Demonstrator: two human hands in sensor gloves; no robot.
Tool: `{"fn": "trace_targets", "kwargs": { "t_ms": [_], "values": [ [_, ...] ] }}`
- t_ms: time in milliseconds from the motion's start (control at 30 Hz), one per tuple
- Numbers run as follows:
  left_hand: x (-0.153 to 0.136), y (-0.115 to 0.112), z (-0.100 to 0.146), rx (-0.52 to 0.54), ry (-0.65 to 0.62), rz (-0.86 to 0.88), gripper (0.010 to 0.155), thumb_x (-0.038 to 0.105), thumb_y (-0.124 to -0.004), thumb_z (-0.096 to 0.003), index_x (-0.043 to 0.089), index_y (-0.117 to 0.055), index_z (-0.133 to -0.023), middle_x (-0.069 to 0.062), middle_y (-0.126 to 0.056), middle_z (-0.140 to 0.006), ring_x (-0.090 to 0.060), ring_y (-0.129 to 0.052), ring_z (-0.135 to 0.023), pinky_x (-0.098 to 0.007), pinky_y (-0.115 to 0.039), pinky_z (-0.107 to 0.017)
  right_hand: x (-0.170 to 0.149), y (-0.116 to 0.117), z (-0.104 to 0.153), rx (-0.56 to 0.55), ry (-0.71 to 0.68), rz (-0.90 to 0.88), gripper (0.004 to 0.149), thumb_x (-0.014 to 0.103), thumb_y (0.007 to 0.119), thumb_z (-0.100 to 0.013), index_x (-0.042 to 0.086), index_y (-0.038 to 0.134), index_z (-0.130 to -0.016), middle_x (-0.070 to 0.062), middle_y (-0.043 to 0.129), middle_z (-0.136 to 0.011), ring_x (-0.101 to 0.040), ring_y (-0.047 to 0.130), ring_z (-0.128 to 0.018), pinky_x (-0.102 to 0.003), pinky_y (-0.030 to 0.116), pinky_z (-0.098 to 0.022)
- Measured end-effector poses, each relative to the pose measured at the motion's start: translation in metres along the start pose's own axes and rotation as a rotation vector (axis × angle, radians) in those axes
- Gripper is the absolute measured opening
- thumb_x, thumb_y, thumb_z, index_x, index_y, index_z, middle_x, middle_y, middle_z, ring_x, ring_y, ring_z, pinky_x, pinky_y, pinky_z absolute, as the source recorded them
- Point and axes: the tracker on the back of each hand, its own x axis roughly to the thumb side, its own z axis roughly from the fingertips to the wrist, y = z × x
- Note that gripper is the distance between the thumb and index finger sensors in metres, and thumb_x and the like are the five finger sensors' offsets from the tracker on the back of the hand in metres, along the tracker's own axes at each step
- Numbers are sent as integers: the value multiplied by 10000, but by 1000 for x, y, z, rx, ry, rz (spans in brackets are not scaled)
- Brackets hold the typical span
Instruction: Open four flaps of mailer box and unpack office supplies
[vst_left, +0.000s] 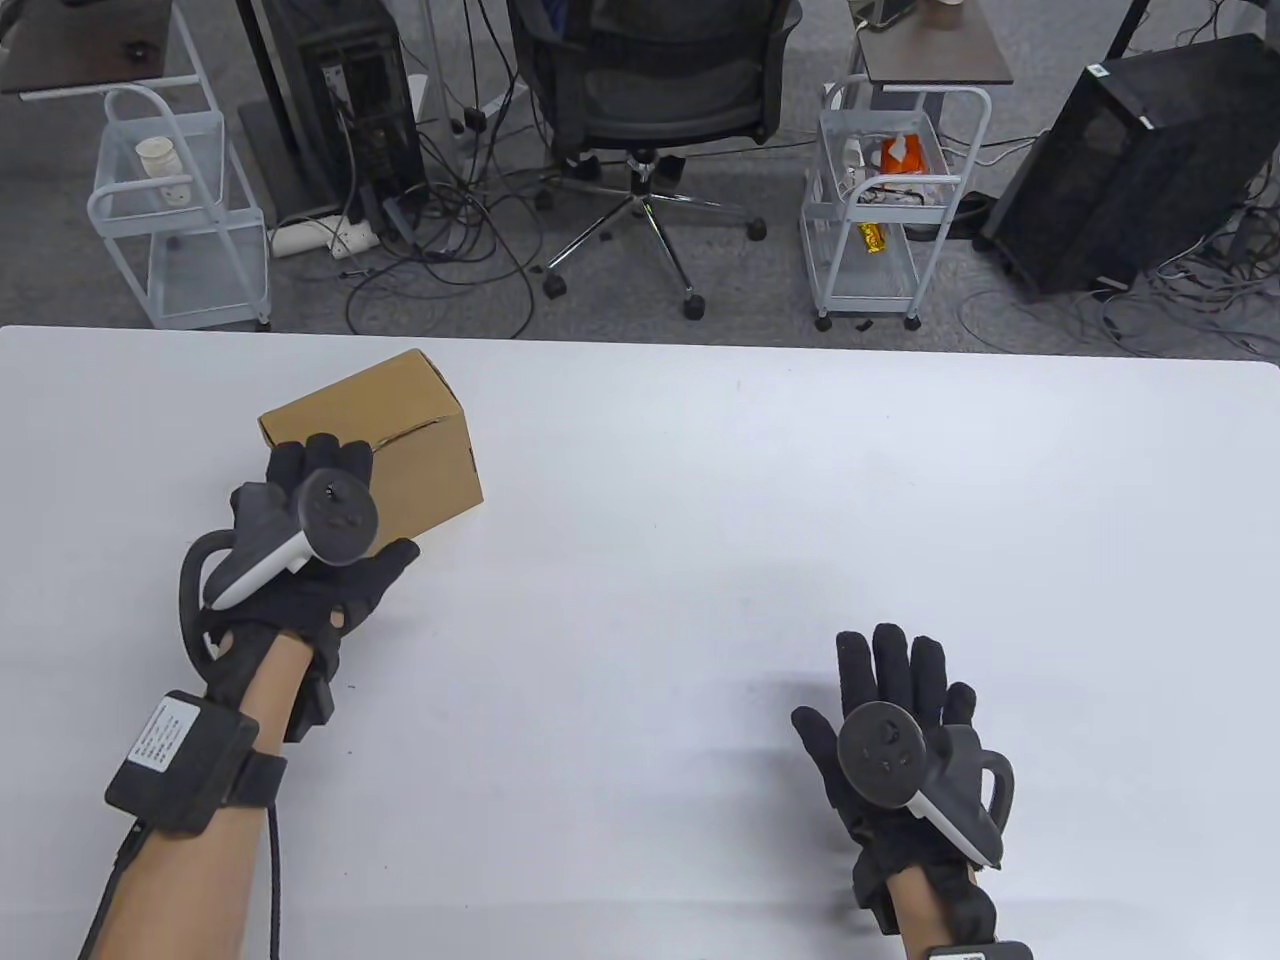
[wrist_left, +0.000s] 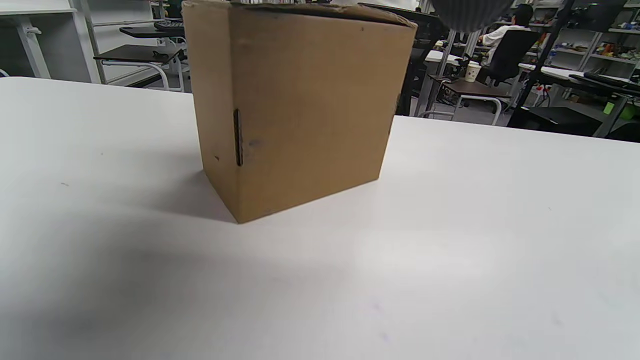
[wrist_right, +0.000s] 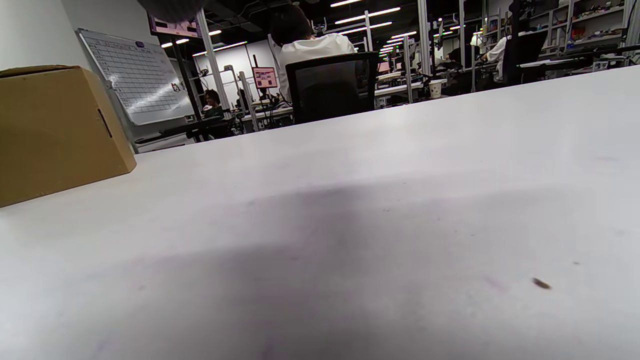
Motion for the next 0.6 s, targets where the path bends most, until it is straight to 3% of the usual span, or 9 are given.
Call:
{"fn": "trace_targets", "kwargs": {
  "t_ms": [300, 600],
  "values": [
    [-23, 28, -52, -16, 25, 69, 970, 631, -631, -570, 267, 105, -1087, -73, 166, -1213, -358, 138, -1147, -670, -64, -801, -7, -1, -1, -6, 51, 8, 774, 534, 507, -595, 90, 231, -1165, -273, 166, -1239, -596, 88, -1039, -792, 209, -676],
    [-49, 21, -95, -185, 9, 197, 1060, 679, -689, -527, 263, 111, -1084, -100, 171, -1214, -380, 138, -1151, -684, -49, -794, -12, -1, -2, -9, 89, 4, 772, 533, 509, -596, 87, 236, -1165, -274, 174, -1239, -596, 95, -1040, -792, 211, -676]
  ]
}}
